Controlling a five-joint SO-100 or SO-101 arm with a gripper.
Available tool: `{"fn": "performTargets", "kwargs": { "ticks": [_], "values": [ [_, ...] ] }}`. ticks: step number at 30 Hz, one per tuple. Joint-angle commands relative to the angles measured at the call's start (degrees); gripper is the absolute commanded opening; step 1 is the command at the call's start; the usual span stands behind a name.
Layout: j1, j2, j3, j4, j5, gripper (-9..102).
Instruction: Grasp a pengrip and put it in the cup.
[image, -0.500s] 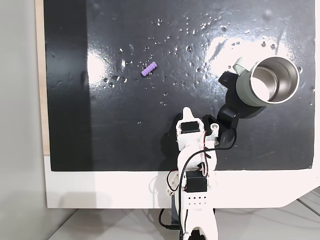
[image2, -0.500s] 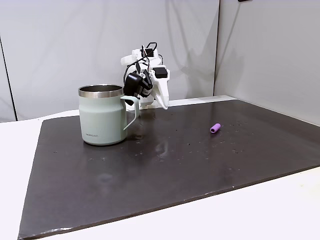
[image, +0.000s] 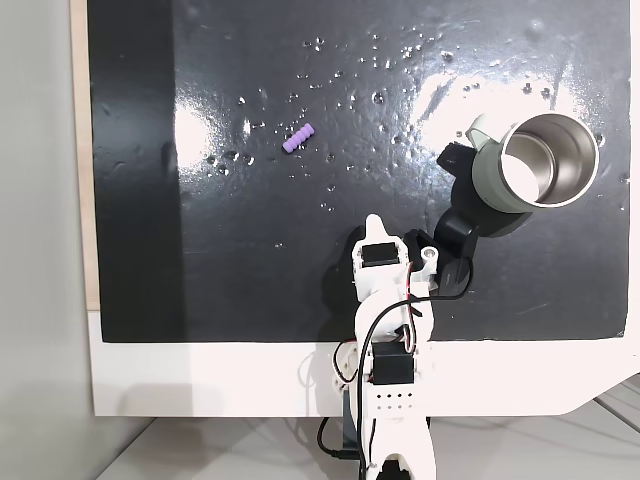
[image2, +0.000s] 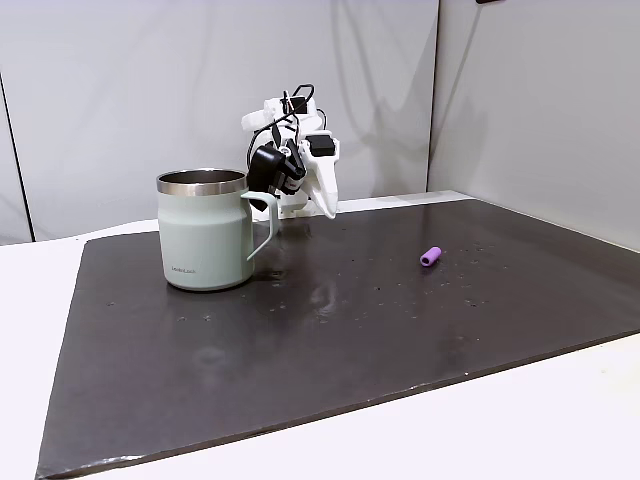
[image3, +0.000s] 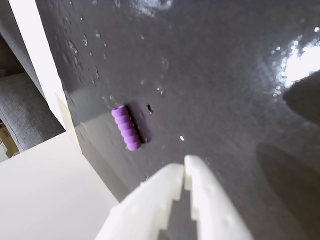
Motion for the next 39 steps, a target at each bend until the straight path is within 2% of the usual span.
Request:
{"fn": "performTargets", "kwargs": {
  "ticks": [1,8,16,22,29,33,39],
  "values": [
    [-0.6,0.6,-2.3,-2.5,-1.4,0],
    [-5.4,-2.9,-14.7,1.6,-5.0,0],
    [-9.2,-32.5,-41.5,2.2,-2.4,0],
    [-9.8,-49.2,-58.2,3.0,-4.7,0],
    [-9.8,-67.7,-74.4,8.4,-13.2,1],
    [-9.3,-78.8,-85.3,14.2,-13.8,3],
    [-10.4,-90.6,-96.1,18.1,-13.8,6]
  ]
}}
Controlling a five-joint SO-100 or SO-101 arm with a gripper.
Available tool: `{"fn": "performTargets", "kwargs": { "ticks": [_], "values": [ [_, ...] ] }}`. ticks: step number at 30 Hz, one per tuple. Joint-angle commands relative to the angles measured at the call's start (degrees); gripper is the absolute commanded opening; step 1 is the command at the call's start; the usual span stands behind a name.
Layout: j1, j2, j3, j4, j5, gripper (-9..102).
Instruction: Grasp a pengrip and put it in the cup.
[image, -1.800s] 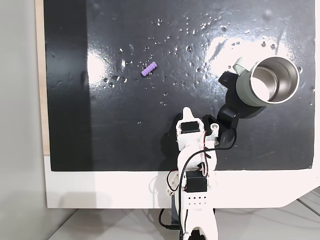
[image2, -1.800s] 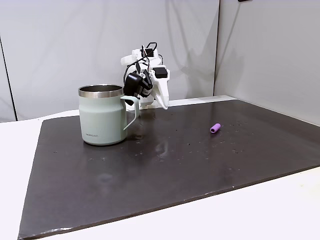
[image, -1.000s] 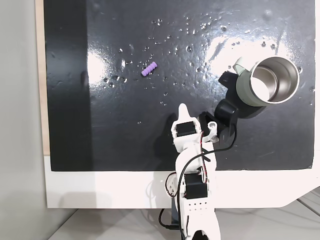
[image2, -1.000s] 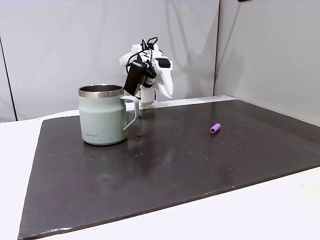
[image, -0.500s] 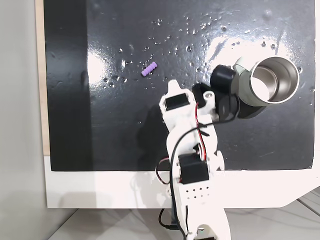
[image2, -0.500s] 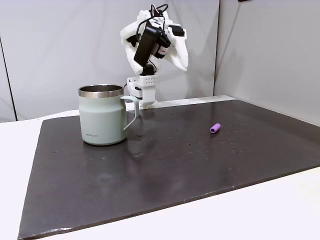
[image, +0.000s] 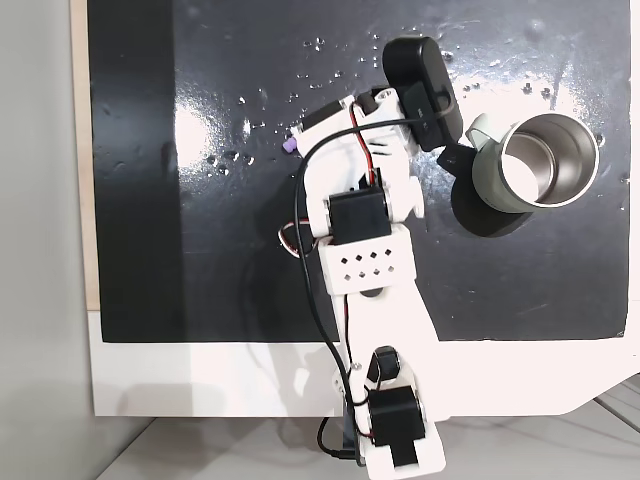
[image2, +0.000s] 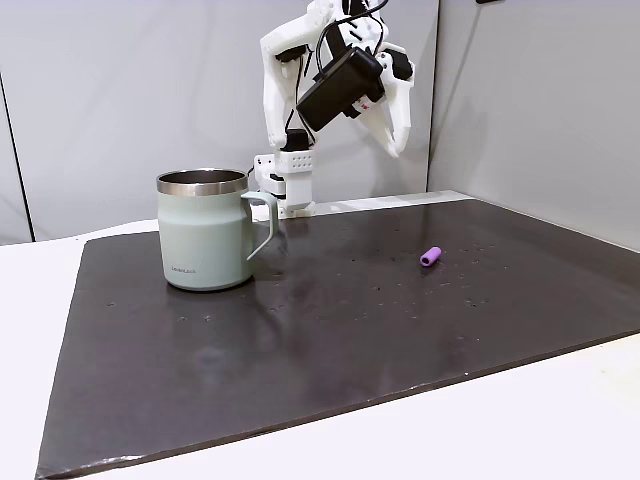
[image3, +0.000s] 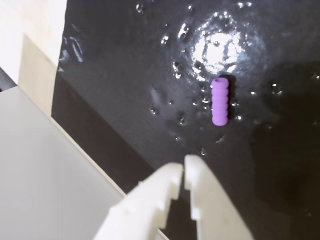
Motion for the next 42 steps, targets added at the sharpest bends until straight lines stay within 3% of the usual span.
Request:
{"fn": "performTargets", "kwargs": {
  "ticks": [1,14,32,42],
  "values": [
    [-0.5,-4.8,-8.3,2.2,-0.6,9],
    [-5.0,-21.4,-14.5,7.2,0.7,26],
    [-4.4,-34.3,-14.7,-0.7,-1.6,26],
    [-5.8,-40.0,-18.3,-1.3,-3.3,19]
  ]
}}
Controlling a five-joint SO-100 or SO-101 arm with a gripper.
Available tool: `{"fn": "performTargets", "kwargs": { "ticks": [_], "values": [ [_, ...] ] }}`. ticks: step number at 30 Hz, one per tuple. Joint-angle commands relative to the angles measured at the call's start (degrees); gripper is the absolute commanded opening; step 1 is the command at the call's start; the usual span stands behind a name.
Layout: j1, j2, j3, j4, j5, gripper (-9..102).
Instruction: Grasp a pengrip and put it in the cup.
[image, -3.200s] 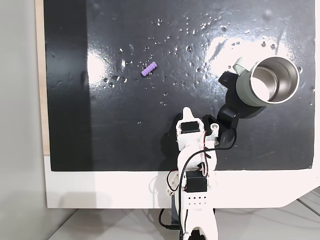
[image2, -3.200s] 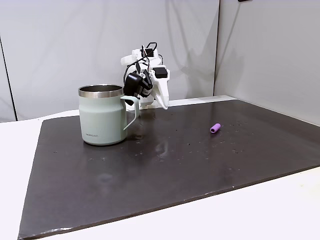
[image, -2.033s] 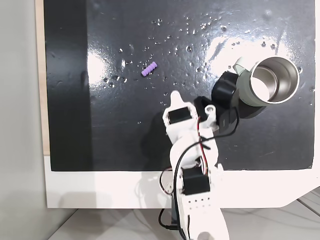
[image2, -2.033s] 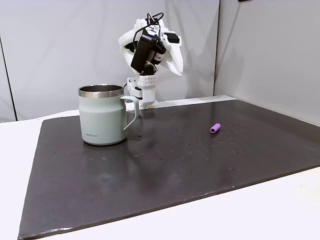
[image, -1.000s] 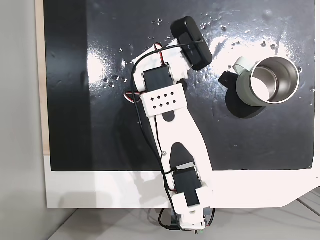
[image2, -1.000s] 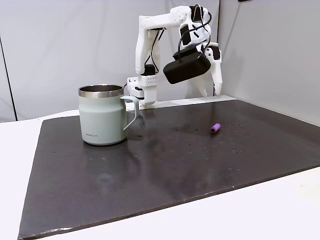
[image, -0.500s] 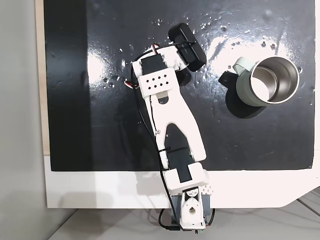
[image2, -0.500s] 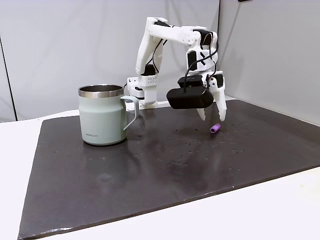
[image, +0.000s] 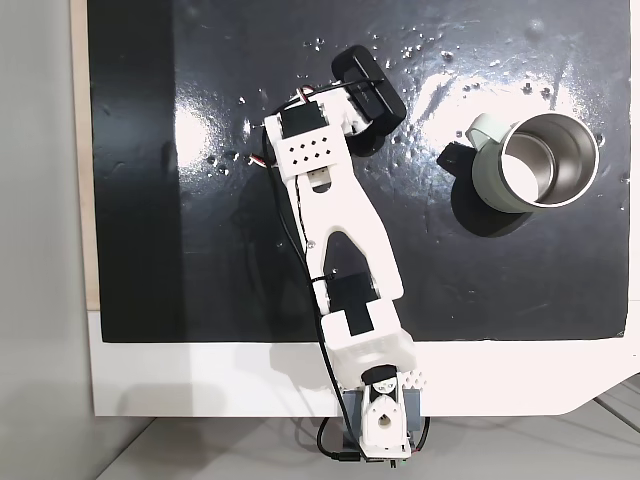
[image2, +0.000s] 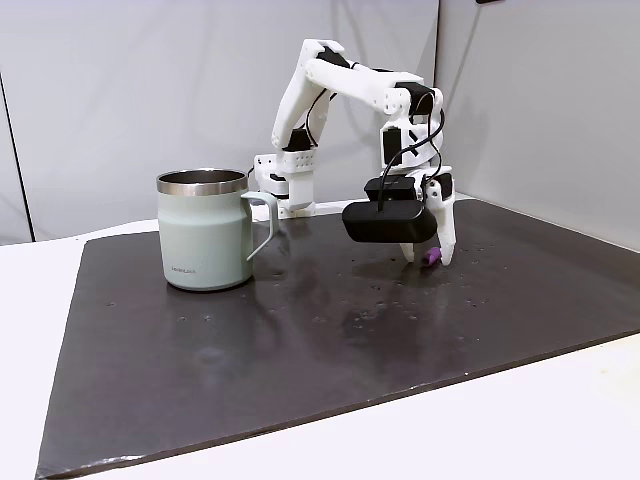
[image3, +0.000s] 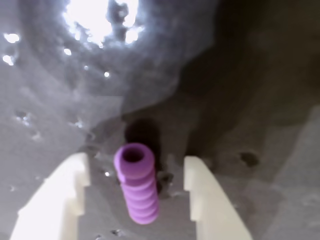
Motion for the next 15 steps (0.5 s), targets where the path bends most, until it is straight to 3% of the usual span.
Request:
{"fn": "performTargets", "kwargs": {
  "ticks": [1,15],
  "values": [
    [-0.9,-0.3,-3.6,-1.1,-1.2,17],
    [0.0,-0.2,-3.5,-1.1,-1.9,0]
  ]
}}
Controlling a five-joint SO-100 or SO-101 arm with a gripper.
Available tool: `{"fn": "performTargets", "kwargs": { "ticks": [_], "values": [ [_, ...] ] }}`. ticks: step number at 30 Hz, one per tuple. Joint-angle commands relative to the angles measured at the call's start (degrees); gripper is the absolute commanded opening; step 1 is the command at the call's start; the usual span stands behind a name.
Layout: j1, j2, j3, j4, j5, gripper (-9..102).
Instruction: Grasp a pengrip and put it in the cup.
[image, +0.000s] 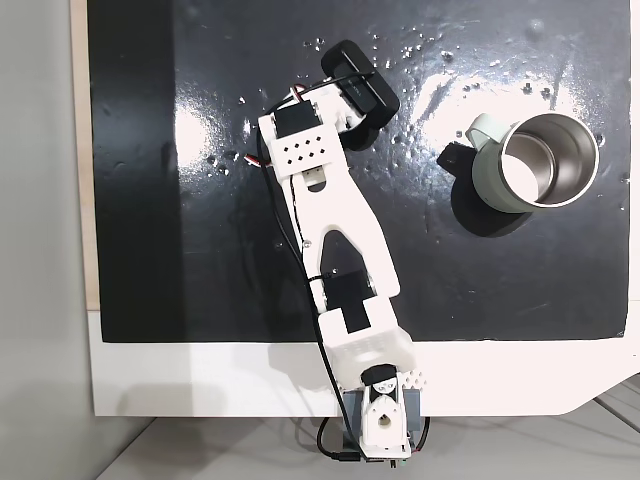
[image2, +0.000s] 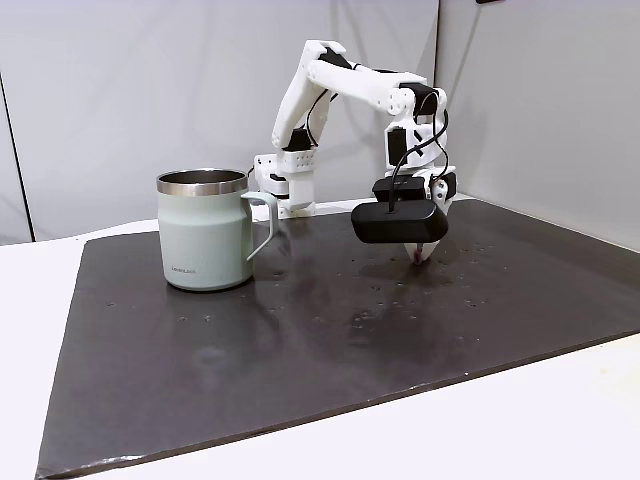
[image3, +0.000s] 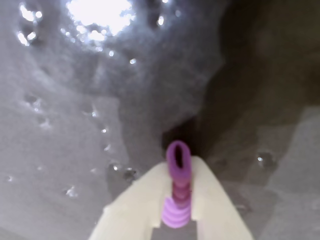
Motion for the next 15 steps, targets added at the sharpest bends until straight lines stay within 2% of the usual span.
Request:
{"fn": "performTargets", "kwargs": {
  "ticks": [1,9,15],
  "values": [
    [0.8,2.1,-2.2,-1.0,1.7,0],
    [3.7,13.4,-2.0,6.0,3.9,0],
    [5.7,24.8,-3.0,17.5,5.4,0]
  ]
}}
